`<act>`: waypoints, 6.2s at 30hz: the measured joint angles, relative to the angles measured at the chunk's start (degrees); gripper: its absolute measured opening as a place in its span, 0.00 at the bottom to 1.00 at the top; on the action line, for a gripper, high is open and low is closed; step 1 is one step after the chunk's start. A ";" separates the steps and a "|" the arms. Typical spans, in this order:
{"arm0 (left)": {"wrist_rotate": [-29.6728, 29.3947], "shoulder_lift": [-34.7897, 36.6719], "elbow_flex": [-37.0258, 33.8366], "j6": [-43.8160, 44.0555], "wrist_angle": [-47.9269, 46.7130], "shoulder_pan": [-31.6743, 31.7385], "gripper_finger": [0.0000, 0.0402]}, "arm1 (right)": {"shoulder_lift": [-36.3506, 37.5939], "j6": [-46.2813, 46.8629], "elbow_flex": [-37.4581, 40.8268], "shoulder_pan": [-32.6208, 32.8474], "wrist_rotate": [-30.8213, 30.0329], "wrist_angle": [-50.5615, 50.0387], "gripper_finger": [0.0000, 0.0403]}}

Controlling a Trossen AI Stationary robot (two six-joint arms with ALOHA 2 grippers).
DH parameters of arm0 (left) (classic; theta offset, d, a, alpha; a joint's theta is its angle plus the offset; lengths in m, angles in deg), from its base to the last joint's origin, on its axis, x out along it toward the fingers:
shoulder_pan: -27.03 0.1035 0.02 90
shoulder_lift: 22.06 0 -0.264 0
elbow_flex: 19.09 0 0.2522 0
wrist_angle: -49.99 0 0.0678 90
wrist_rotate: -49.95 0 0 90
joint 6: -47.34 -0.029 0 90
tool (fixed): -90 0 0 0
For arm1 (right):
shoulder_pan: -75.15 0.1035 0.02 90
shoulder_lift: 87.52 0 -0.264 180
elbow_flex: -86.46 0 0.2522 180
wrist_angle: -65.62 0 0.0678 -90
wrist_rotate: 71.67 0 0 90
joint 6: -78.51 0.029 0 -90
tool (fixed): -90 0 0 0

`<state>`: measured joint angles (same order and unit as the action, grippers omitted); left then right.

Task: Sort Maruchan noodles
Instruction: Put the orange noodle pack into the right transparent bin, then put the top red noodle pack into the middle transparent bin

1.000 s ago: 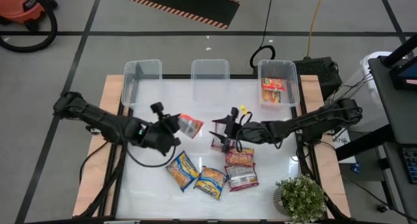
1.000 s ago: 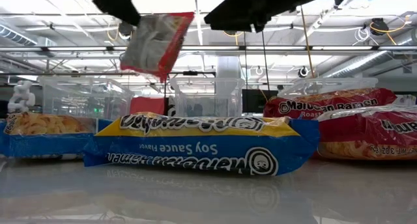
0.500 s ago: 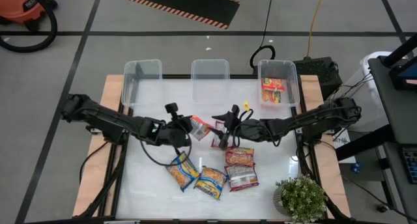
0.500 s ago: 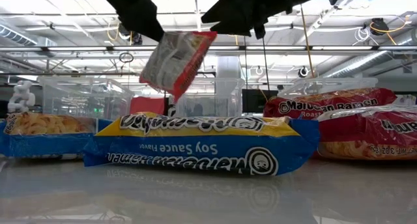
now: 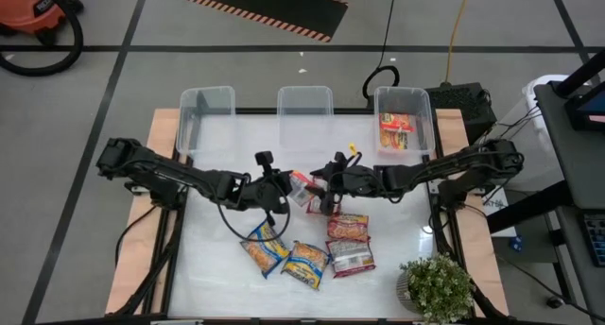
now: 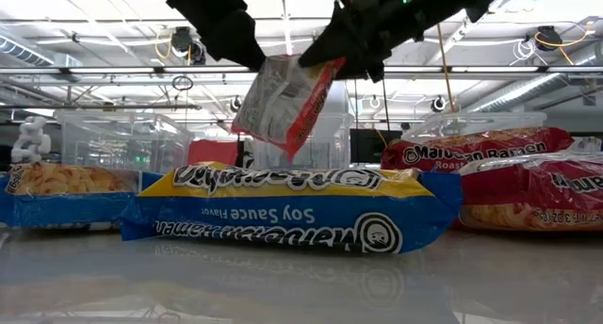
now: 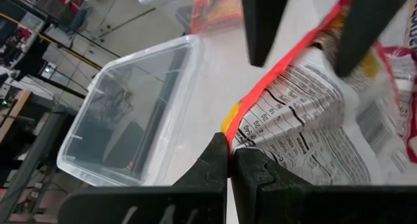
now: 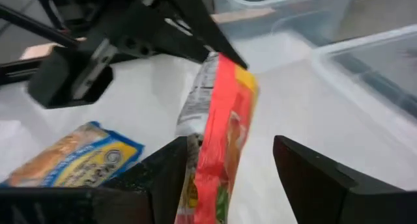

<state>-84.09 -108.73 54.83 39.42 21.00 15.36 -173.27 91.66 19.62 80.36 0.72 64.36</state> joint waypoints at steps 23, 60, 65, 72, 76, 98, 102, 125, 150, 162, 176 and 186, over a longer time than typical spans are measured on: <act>3.86 -0.01 0.00 -0.41 2.76 1.73 0.00 | -2.23 3.02 0.00 -2.56 10.17 0.10 0.38; 6.30 0.07 0.04 5.32 3.66 1.14 0.06 | -2.86 -6.82 0.02 -4.09 5.81 -2.50 0.27; 9.79 0.76 0.09 11.15 0.48 0.93 0.12 | -2.86 -9.93 0.11 -4.07 6.05 -2.91 0.30; 10.98 6.31 0.00 23.48 -9.61 -1.86 0.39 | -0.07 -17.09 0.09 -4.32 4.97 -4.34 0.29; 10.10 10.30 0.07 30.36 -15.42 -3.70 0.44 | 4.65 -19.61 0.07 -5.40 4.98 -8.24 0.29; 8.49 10.79 -5.65 30.55 -9.01 -10.90 0.44 | 33.00 -43.27 -8.04 -15.51 -21.72 -47.04 0.29; 8.51 10.79 -8.25 30.46 -5.15 -10.90 0.44 | 32.24 -48.29 -8.05 -22.29 -28.87 -46.56 0.29; 8.56 10.79 -10.51 27.01 -1.15 -10.49 0.44 | 26.58 -71.14 3.76 -44.44 -17.80 -44.46 0.29; 8.58 10.79 -10.51 26.32 -1.15 -10.49 0.44 | 26.60 -63.27 3.77 -49.90 -7.43 -52.41 0.46; 8.60 10.79 -10.49 26.13 -1.13 -9.20 0.44 | 26.62 -53.48 0.83 -49.88 -1.58 -63.05 0.36; 8.62 10.79 -10.49 26.07 -0.85 -9.05 0.44 | 30.46 -45.44 -0.71 -49.79 4.33 -67.57 0.25; 8.62 10.79 -10.47 26.07 -0.47 -8.61 0.44 | 37.77 -28.30 -7.98 -41.47 4.22 -70.57 0.31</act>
<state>-75.47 -97.94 44.36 65.49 20.53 6.76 -135.50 63.36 11.64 38.89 4.94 -6.21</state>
